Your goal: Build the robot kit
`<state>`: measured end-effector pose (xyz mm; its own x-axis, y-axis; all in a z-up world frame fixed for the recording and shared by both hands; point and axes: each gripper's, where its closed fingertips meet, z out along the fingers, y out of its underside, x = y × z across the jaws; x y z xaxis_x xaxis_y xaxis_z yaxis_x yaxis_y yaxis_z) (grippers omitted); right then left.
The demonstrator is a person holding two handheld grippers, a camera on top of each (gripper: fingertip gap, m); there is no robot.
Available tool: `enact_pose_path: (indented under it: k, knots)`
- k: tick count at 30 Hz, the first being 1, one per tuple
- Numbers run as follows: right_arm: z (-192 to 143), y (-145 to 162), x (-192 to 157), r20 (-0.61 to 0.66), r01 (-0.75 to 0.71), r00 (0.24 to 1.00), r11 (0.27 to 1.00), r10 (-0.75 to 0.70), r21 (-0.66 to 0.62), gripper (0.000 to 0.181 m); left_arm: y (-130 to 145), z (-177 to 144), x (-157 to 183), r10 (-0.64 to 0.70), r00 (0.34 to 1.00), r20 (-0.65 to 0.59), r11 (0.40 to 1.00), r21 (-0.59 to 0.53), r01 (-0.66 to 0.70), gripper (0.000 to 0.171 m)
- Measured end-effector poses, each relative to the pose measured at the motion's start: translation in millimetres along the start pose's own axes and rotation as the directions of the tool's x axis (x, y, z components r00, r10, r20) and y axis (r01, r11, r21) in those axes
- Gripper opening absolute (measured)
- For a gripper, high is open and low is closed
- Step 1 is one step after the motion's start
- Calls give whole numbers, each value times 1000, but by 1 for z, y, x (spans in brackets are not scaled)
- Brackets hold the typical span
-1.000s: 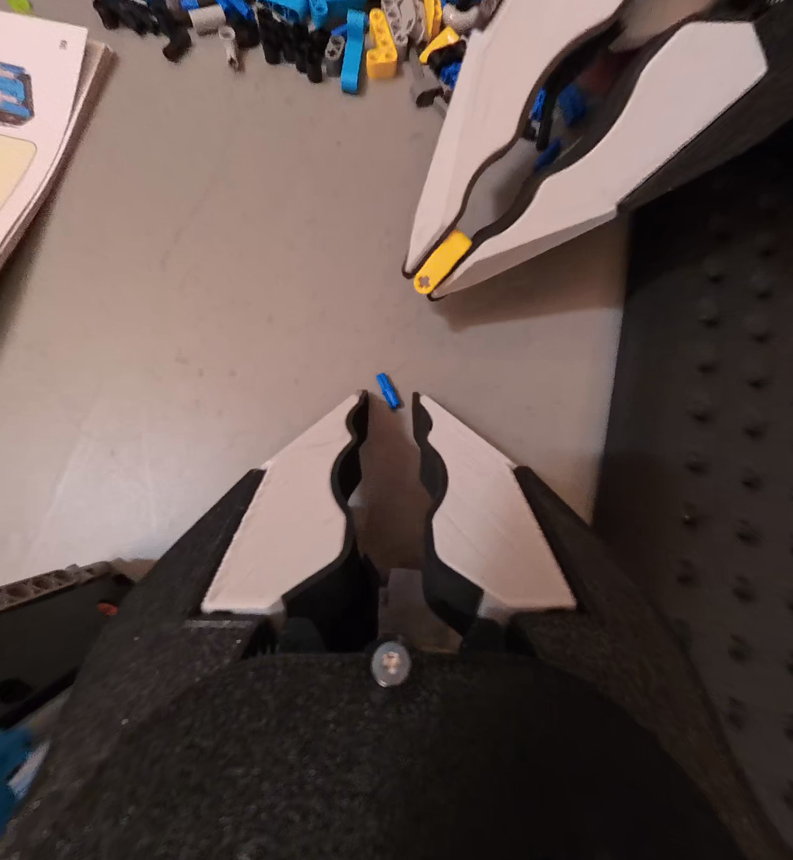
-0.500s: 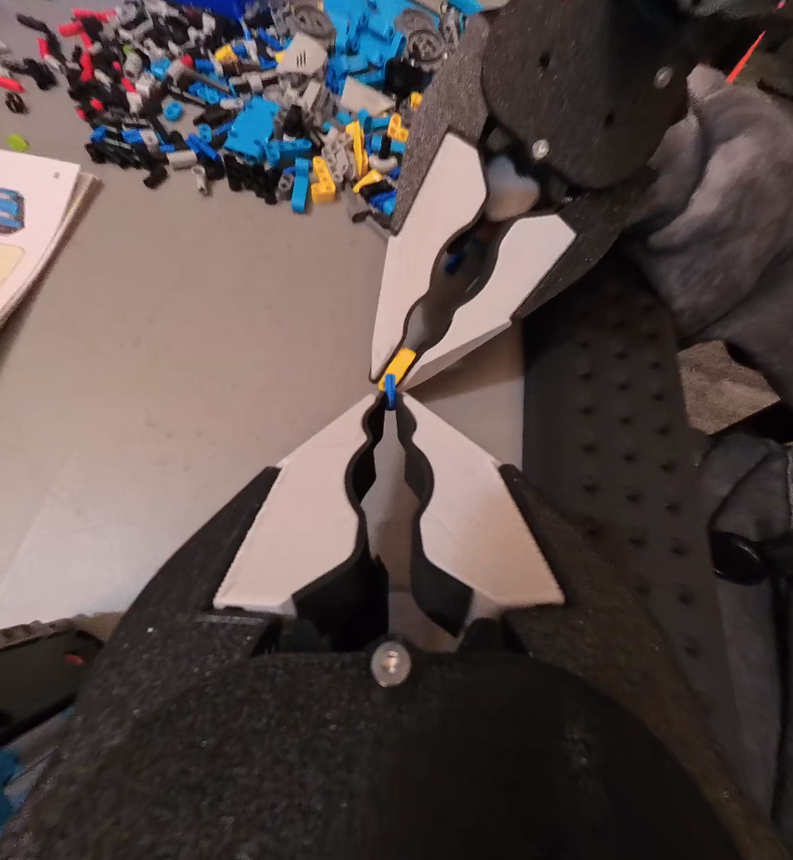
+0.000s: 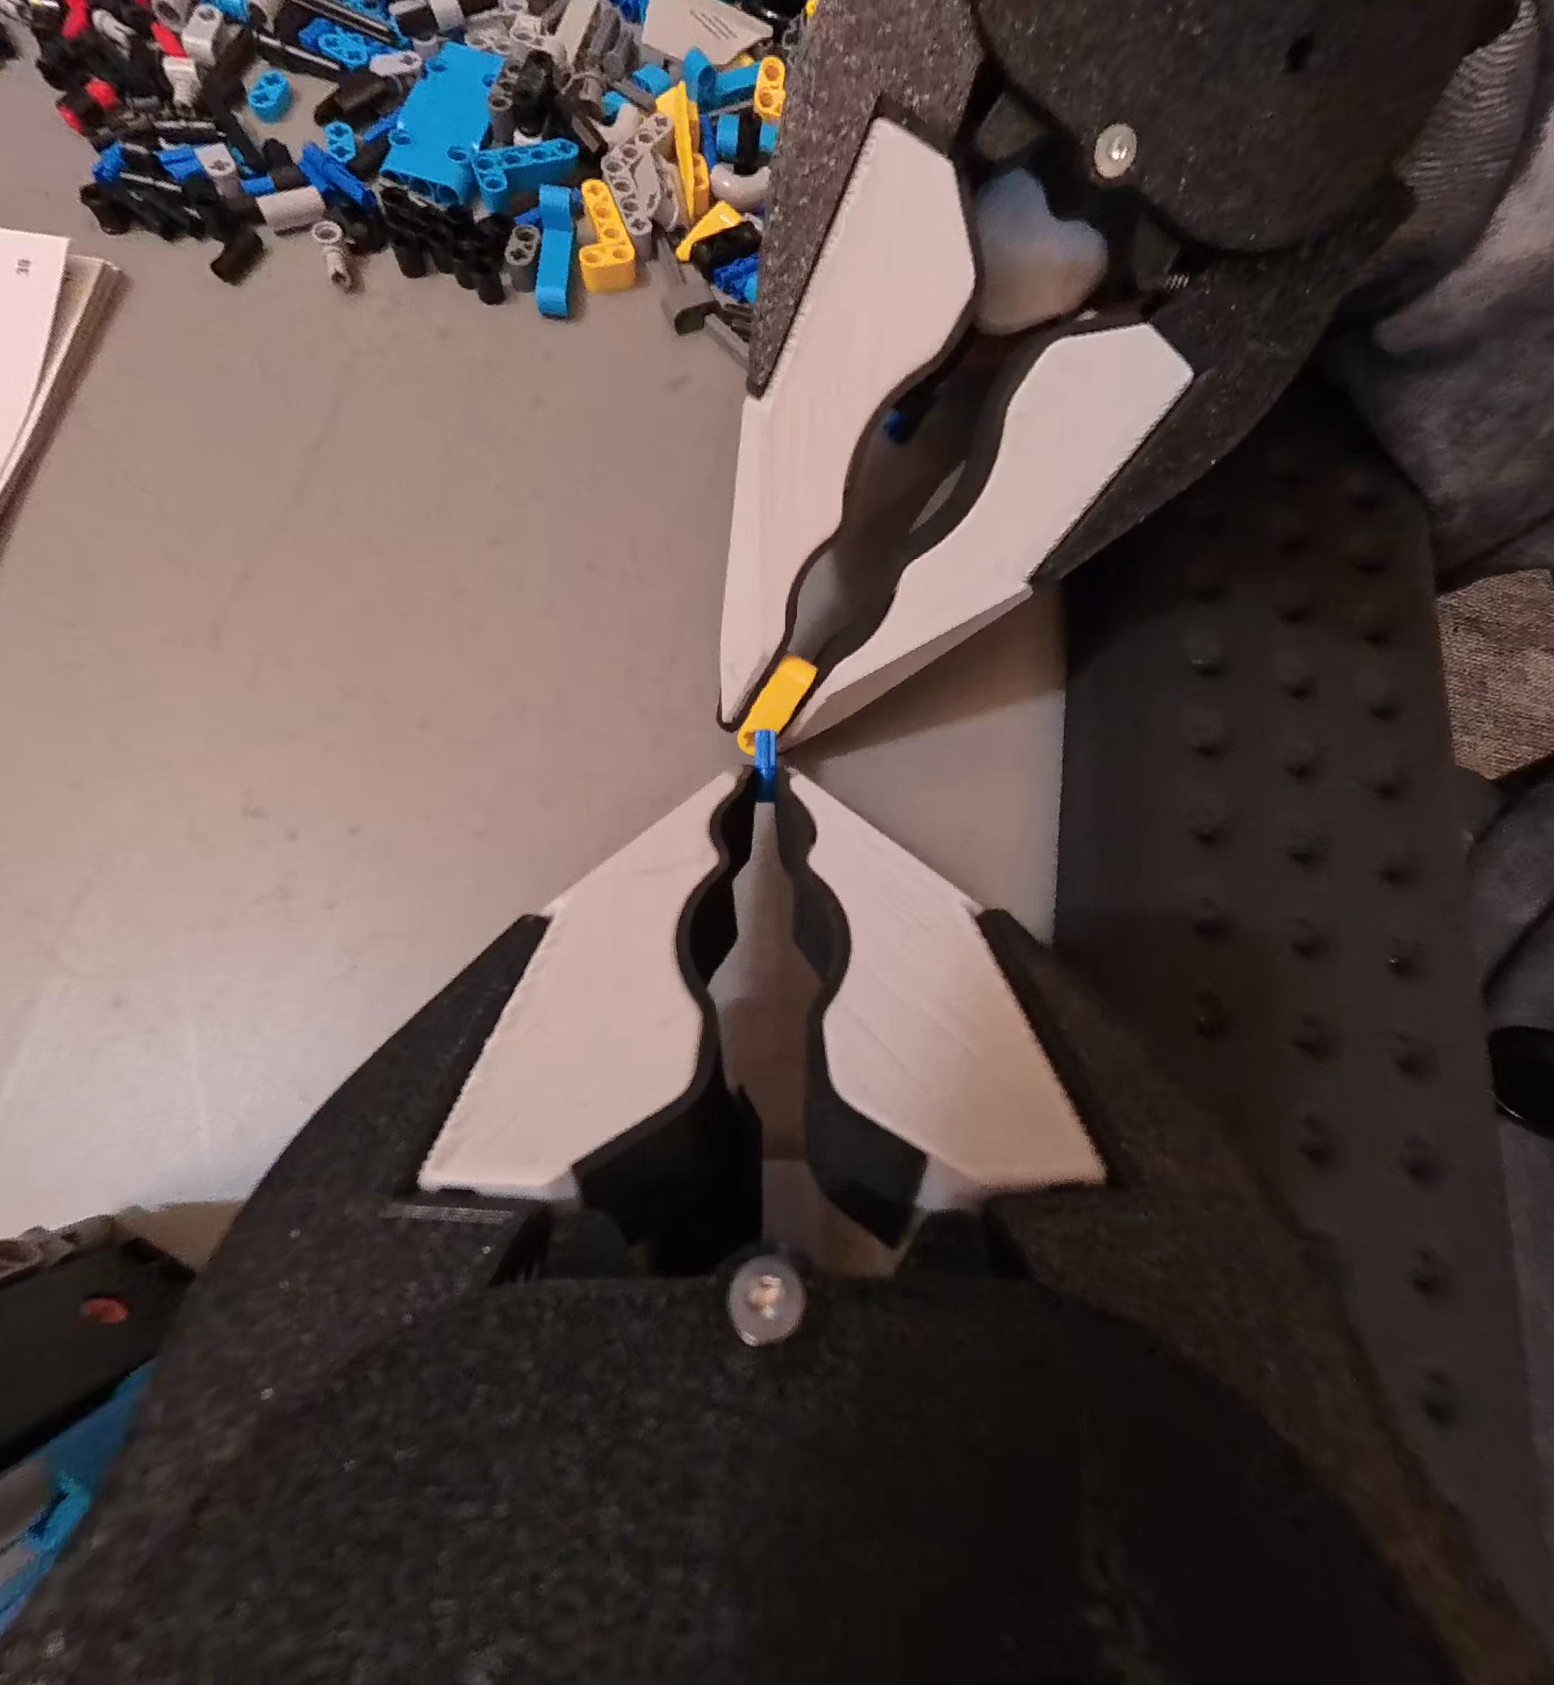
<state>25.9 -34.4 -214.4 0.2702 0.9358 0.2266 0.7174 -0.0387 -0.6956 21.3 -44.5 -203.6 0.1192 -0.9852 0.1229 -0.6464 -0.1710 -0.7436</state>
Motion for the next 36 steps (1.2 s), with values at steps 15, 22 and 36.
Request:
enact_pose_path:
  k: [15,22,36]
  knots:
    - [-3,-9,-7,33,11,999,999,-12,52,7,8,4,3,-3,1000,-22,999,-39,2,3]
    - [-39,-46,1,235,-282,948,910,215,304,7,-34,-30,8,92,995,-44,977,195,-82,3]
    - [-57,-65,0,360,-382,902,831,240,405,7,-54,-54,18,419,879,229,858,217,-466,3]
